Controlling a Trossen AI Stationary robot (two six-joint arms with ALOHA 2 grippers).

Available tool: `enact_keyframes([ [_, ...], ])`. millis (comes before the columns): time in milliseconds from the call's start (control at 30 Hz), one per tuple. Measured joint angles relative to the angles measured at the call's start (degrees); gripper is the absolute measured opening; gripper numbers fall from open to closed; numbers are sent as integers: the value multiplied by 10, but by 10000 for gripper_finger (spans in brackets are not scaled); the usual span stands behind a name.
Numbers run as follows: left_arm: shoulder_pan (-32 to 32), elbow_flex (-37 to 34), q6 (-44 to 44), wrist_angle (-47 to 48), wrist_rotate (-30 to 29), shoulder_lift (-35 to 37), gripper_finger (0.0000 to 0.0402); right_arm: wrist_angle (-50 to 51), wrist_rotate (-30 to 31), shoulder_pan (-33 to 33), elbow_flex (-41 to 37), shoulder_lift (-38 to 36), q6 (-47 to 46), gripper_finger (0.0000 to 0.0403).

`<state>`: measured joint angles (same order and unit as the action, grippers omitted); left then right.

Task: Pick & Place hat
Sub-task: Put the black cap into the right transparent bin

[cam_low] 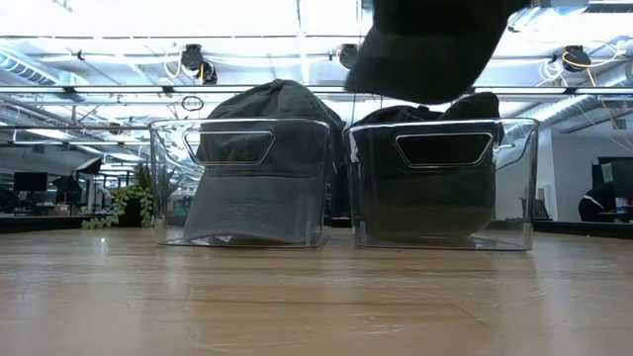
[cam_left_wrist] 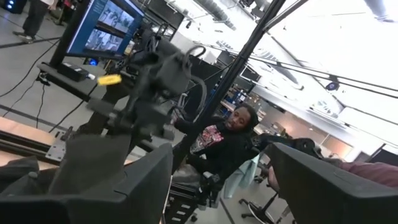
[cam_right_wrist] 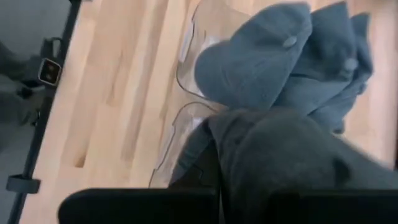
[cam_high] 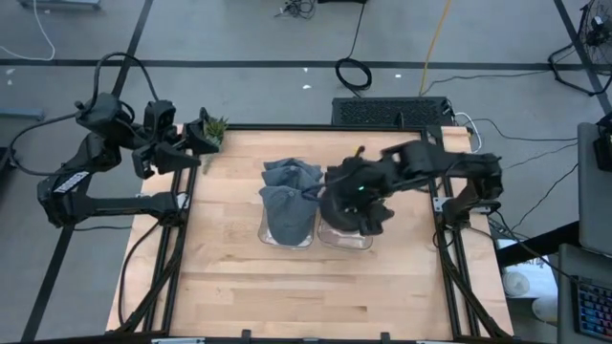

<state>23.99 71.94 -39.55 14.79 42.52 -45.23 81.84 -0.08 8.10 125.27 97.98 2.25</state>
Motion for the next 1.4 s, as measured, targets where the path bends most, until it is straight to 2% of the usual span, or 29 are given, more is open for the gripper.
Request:
enact_keyframes([
  [267, 0, 0, -12, 0, 10, 0, 291, 37, -1, 1, 0, 40, 6, 0],
  [567, 0, 0, -29, 0, 30, 0, 274, 38, -32, 17, -7, 41, -26, 0],
  [767, 0, 0, -30, 0, 38, 0, 281, 46, -32, 25, -69, 38, -26, 0],
  [967, 0, 0, -33, 0, 42, 0, 281, 35, -38, 1, -119, 36, -12, 0],
  [1133, 0, 0, -33, 0, 42, 0, 272, -52, -106, -12, -181, 35, 19, 0],
  [1400, 0, 0, -24, -4, 32, 0, 281, -119, -104, -35, -262, 36, 60, 0],
])
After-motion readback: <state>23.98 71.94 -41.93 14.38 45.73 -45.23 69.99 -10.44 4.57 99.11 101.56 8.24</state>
